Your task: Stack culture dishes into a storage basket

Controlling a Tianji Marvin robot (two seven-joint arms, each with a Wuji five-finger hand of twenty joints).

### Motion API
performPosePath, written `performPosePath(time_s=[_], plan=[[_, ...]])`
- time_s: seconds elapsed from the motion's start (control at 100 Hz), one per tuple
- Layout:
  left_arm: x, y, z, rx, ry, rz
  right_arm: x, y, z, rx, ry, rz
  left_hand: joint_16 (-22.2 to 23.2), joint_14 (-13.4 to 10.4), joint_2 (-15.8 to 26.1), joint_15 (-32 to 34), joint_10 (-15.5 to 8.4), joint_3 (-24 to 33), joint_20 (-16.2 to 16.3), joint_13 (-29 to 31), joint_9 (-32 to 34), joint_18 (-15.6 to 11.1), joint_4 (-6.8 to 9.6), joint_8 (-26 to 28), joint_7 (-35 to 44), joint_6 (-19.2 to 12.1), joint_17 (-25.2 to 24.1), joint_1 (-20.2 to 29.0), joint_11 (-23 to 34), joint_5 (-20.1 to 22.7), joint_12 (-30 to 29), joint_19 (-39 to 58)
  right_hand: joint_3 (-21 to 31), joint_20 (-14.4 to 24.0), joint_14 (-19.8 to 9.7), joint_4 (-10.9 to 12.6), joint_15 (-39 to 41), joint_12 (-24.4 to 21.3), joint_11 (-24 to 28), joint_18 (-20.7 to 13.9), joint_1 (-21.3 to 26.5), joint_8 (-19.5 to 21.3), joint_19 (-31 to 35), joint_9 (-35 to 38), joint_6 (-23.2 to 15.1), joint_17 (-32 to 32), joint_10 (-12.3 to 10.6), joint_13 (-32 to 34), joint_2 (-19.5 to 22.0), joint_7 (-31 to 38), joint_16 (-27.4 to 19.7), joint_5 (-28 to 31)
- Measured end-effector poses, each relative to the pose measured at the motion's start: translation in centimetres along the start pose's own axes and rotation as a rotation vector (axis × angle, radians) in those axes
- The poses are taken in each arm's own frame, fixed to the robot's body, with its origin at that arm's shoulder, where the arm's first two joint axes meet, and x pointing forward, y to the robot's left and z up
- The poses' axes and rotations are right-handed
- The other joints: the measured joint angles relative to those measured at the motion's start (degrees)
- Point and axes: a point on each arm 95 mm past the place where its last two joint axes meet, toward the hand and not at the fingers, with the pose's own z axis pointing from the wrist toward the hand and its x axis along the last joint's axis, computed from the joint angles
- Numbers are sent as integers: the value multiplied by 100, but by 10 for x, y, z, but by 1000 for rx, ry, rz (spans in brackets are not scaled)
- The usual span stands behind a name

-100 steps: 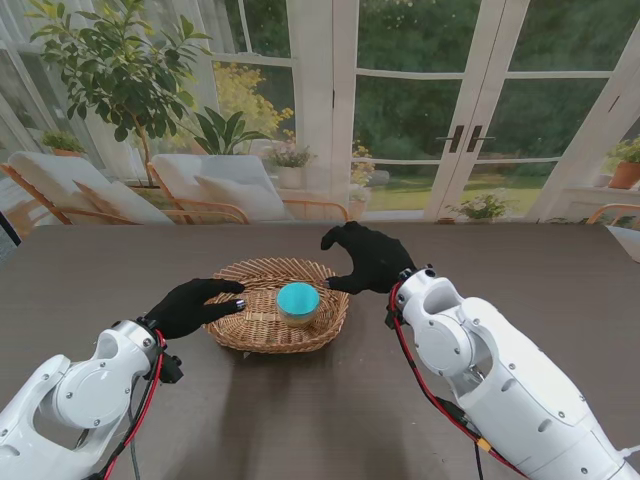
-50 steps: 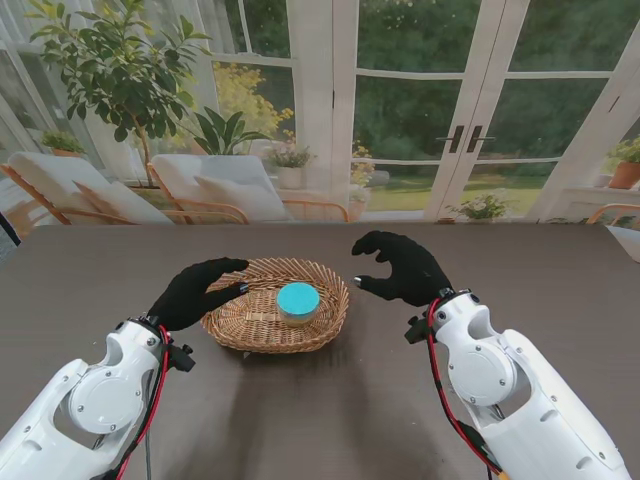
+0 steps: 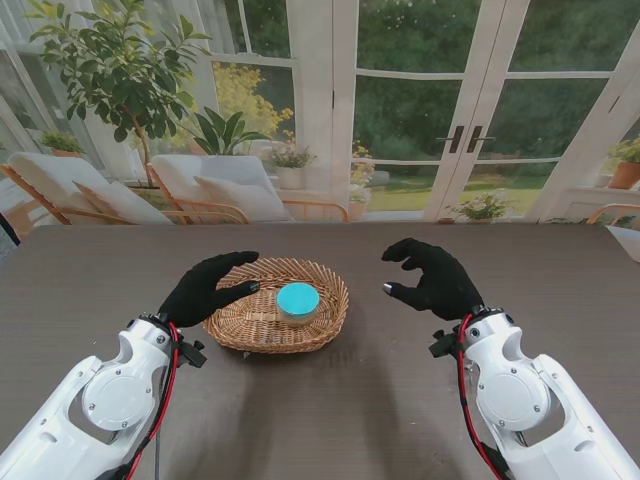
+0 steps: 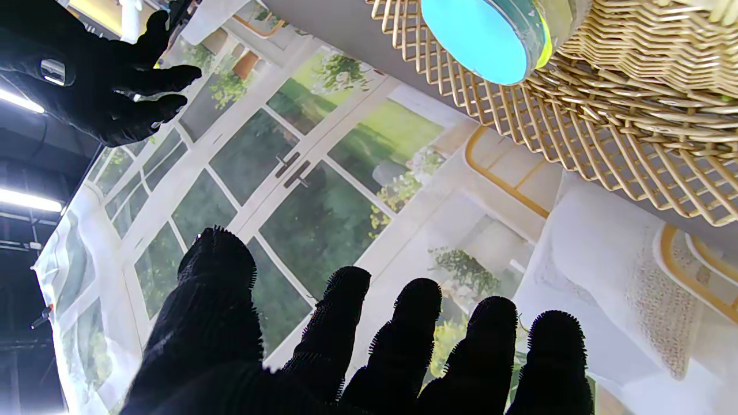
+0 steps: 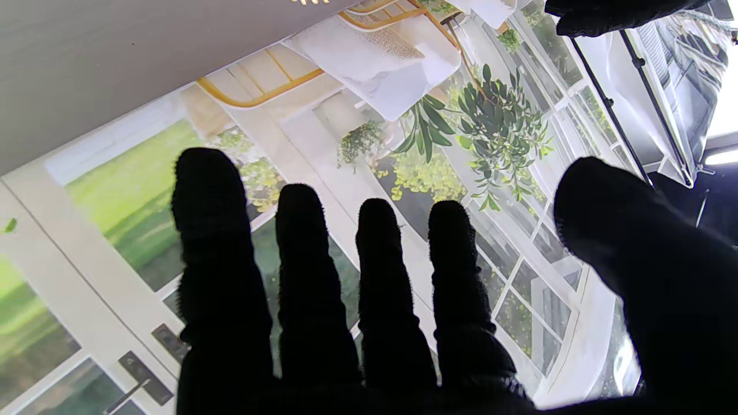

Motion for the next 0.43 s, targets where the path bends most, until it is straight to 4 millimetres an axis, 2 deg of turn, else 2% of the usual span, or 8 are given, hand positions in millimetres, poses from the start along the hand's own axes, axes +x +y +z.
performPosePath(time_s=[0.43], plan=[[2,9,9,-43,-3,-32,-14,4,-9,-13,-40,13,13,-18,0,1,2,0,78,-6,-15,1,0,39,-14,3,-79,-1,1,-69,57,7,0,-148,0,0,-33,-8,-24,0,0,0,0,135,3,-1,-4,-1,0,20,-1,141]])
